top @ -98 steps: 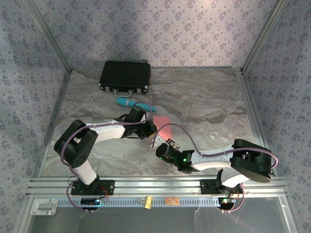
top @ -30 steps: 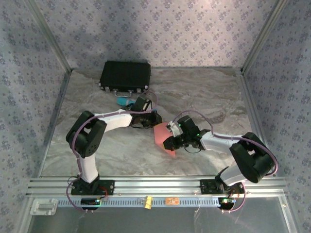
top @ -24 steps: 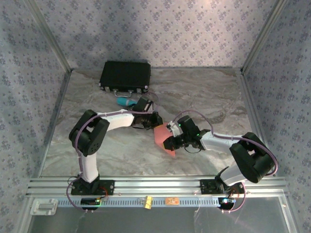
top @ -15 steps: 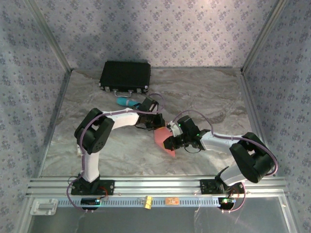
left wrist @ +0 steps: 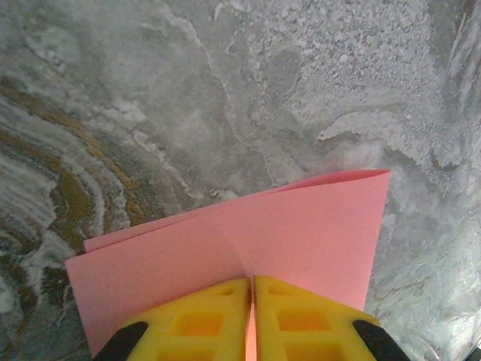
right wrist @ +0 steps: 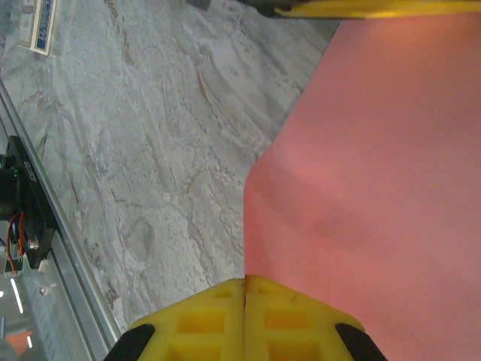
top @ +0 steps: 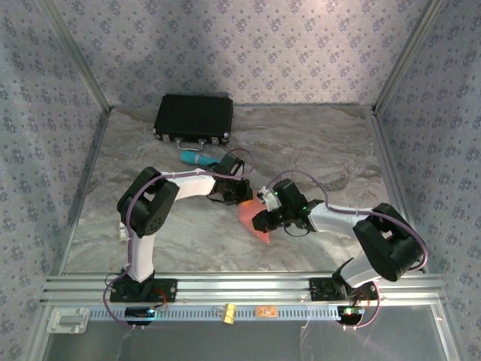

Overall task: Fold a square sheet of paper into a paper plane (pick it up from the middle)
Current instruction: Third fold the triangle at the center of the table.

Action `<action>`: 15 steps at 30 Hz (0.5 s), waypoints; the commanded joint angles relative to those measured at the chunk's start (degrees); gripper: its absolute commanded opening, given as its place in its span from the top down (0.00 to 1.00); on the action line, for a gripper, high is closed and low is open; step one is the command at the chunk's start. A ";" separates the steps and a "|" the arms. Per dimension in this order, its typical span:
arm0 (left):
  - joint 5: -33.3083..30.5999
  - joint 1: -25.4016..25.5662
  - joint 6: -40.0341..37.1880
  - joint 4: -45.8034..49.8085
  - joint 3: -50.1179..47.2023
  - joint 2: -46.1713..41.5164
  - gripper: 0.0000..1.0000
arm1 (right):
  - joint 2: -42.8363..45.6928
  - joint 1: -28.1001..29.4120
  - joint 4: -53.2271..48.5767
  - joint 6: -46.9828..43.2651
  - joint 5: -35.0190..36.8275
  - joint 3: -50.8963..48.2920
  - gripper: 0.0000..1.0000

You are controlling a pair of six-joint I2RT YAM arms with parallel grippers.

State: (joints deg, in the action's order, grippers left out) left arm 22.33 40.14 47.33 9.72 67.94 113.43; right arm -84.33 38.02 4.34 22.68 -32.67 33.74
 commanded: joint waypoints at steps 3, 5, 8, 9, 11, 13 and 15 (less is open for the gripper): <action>-1.34 0.26 -1.48 2.79 -0.01 2.85 0.89 | -2.03 0.00 -3.28 -0.96 3.03 3.03 1.00; -1.97 0.27 -1.54 3.20 -0.01 2.85 0.89 | -2.68 -0.06 -3.72 -1.32 3.38 3.56 1.00; -2.12 0.25 -1.39 2.94 -0.51 2.85 0.89 | -2.78 -0.25 -2.54 -0.72 4.20 3.16 1.00; -2.24 0.24 -1.33 2.85 -0.62 2.85 0.88 | -2.76 -0.27 -2.35 -0.45 4.62 3.11 1.00; -2.20 0.21 -1.27 2.75 -0.88 2.85 0.89 | -2.85 -0.30 -1.91 -0.44 5.13 2.89 1.00; -2.39 0.22 -1.33 2.72 -1.14 2.77 0.89 | -3.00 -0.39 -1.90 -0.50 5.76 2.66 1.00; -2.54 0.21 -1.29 3.01 -1.07 2.76 0.89 | -2.90 -0.50 -1.67 -0.46 6.18 2.35 1.00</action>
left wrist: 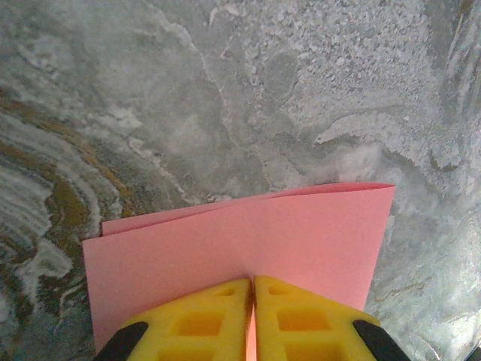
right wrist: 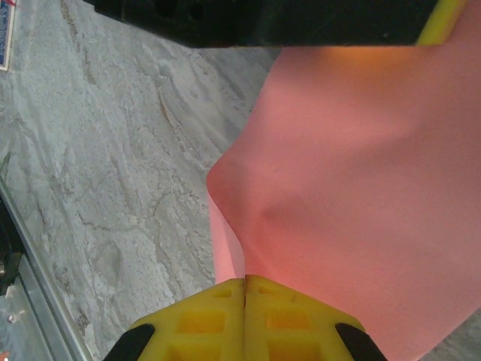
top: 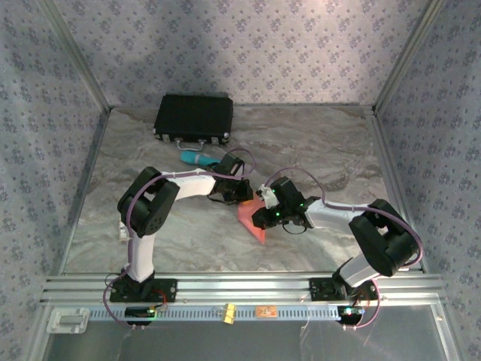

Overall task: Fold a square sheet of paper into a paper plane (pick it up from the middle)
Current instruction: Third fold the triangle at the center of the table.

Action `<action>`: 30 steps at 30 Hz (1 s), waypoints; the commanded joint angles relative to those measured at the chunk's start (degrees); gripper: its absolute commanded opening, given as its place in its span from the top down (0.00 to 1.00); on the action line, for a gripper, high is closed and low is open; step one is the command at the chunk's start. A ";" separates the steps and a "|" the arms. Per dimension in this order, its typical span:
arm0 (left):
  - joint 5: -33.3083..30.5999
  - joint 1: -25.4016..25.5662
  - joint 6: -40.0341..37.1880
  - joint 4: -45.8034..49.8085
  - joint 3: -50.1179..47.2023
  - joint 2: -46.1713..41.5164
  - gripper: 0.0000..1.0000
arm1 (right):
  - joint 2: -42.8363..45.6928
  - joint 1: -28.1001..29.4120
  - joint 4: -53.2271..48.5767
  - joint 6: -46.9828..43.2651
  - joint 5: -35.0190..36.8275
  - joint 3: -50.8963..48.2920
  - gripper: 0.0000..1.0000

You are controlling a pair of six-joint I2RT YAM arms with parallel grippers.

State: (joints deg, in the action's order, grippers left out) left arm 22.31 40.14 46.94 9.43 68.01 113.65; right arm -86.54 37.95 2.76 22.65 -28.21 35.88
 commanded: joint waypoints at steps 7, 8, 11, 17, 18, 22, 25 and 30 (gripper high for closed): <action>-2.71 0.27 -0.79 3.56 -0.95 2.37 0.89 | -0.16 -0.78 -3.35 -0.08 4.70 1.10 1.00; -2.79 0.29 -0.83 3.58 -0.95 2.42 0.89 | 0.09 -0.69 -3.63 -0.41 4.48 1.30 1.00; -2.80 0.36 -0.79 3.58 -0.78 2.63 0.89 | 0.49 -0.91 -2.96 -0.53 4.51 0.70 1.00; -2.79 0.48 -0.76 3.64 -0.60 2.55 0.88 | 0.91 -1.14 -3.27 -0.78 4.78 0.17 1.00; -2.79 0.52 -0.86 3.75 -0.51 2.63 0.88 | 0.93 -1.26 -3.25 -0.81 4.68 0.06 1.00; -2.93 0.72 -0.92 3.28 -0.60 1.88 0.86 | 3.14 -1.05 -0.53 -0.57 0.27 -1.07 1.00; -2.87 1.11 -2.26 3.18 0.26 0.28 0.83 | 2.67 -1.51 -1.59 -1.64 0.30 -0.90 1.00; -5.26 2.33 -5.42 5.48 2.58 -3.80 0.80 | 1.79 -1.49 0.58 -0.77 -1.51 -1.51 1.00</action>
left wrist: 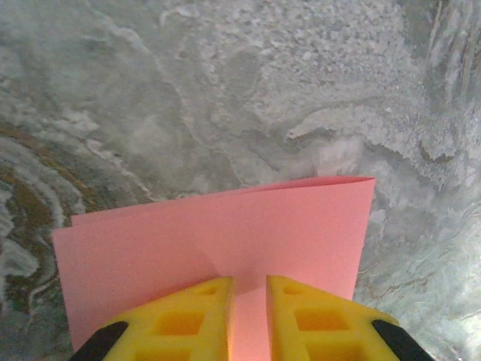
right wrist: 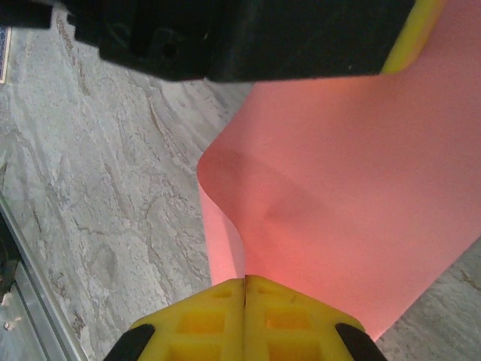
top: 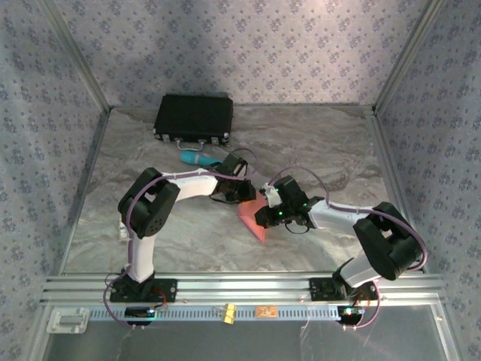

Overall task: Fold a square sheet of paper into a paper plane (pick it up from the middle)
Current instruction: Third fold the triangle at the center of the table.

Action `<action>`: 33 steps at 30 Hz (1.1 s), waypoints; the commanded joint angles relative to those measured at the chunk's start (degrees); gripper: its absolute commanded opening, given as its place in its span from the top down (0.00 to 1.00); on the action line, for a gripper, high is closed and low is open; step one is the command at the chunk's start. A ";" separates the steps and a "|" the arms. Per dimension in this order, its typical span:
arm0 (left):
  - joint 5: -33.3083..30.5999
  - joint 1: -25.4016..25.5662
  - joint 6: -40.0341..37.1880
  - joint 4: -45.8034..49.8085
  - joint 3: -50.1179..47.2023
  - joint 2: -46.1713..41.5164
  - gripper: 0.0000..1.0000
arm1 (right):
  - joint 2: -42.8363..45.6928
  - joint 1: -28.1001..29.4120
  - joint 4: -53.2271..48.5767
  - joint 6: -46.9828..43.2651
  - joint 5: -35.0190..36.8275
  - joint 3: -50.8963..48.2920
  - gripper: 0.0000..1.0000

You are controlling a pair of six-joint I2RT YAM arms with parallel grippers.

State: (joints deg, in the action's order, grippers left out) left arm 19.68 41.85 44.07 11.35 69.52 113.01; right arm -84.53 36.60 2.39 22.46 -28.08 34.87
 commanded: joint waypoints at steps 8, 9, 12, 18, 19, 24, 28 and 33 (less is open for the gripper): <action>-1.73 0.76 -1.65 2.57 -1.18 -2.10 0.86 | -0.12 -0.30 2.87 -0.44 -1.99 -1.64 1.00; -1.41 0.78 -1.63 2.45 -1.20 -1.45 0.87 | -0.15 -0.36 2.96 -0.40 -1.98 -1.73 1.00; -0.96 0.74 -2.28 2.88 -1.07 0.61 0.89 | -0.29 -0.39 2.91 -0.43 -1.76 -1.74 1.00; -0.81 0.58 -2.82 3.05 -1.51 2.29 0.89 | -0.28 -0.48 2.40 -0.88 -1.34 -1.85 1.00; -0.70 0.55 -2.86 3.14 -1.44 2.43 0.89 | -0.29 -0.56 2.01 -1.09 -0.66 -1.74 1.00; -0.78 0.53 -2.92 3.29 -1.66 2.37 0.89 | -0.71 -0.92 1.05 -1.85 1.73 -1.52 1.00; -0.90 0.53 -2.78 3.49 -1.58 2.41 0.89 | -2.09 -0.96 0.78 -2.59 3.18 -0.79 1.00; -0.96 0.58 -2.84 3.72 -1.63 2.30 0.89 | -3.28 -0.70 0.60 -3.25 4.20 0.20 1.00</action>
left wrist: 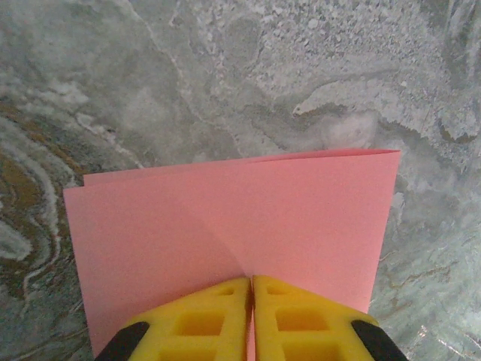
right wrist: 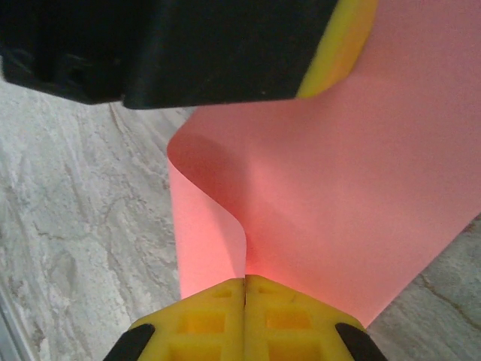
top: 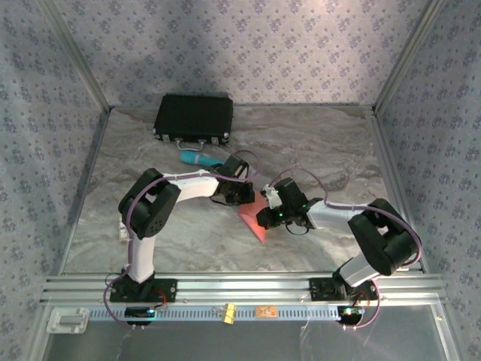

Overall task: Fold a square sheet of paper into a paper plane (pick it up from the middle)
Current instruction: Third fold the triangle at the center of the table.

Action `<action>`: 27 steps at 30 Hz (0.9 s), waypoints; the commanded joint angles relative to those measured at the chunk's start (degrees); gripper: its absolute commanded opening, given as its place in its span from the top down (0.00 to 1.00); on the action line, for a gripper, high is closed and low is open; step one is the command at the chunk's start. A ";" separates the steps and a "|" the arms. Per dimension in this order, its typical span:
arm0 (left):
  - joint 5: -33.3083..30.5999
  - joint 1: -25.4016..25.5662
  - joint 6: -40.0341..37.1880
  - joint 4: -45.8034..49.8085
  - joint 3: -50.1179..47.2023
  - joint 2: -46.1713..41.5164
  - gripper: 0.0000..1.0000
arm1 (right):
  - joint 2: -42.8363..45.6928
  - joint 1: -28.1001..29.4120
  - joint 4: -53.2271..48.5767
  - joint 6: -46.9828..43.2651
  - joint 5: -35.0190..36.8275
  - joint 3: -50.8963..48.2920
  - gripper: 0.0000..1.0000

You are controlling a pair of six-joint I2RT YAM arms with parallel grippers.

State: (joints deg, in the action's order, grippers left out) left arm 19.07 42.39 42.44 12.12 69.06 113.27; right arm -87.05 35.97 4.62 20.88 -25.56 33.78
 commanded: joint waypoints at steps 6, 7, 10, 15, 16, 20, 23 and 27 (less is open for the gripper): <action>-0.17 0.00 -1.45 3.39 -0.94 1.95 0.89 | -0.09 0.32 -3.46 -2.58 3.98 1.35 1.00; -0.17 0.06 -1.55 3.41 -0.94 1.91 0.89 | -0.15 0.25 -3.14 -2.58 3.87 1.38 1.00; 0.06 0.05 -1.20 2.76 -1.46 1.86 0.89 | -1.34 0.33 -3.62 -3.13 2.95 2.69 1.00; 0.09 0.00 -0.75 2.14 -2.03 2.04 0.89 | -1.81 0.55 -4.38 -3.58 2.62 3.27 1.00; 0.09 -0.02 -0.70 2.21 -2.18 1.95 0.89 | -1.70 0.64 -4.22 -3.59 2.54 3.12 1.00; 0.05 0.06 -0.67 1.90 -2.58 1.94 0.89 | -2.10 0.66 -4.58 -3.66 2.51 3.44 1.00; 0.84 0.05 -0.76 1.78 -2.68 1.95 0.89 | -1.93 1.18 -5.25 -3.49 4.20 3.50 1.00; 1.02 -0.12 -1.55 2.76 -2.18 2.22 0.89 | -2.11 1.81 -5.74 -3.53 5.14 3.61 1.00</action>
State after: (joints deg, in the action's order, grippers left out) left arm 20.14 42.37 42.41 10.57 68.40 113.27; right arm -88.47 37.23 0.95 18.37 -22.04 35.94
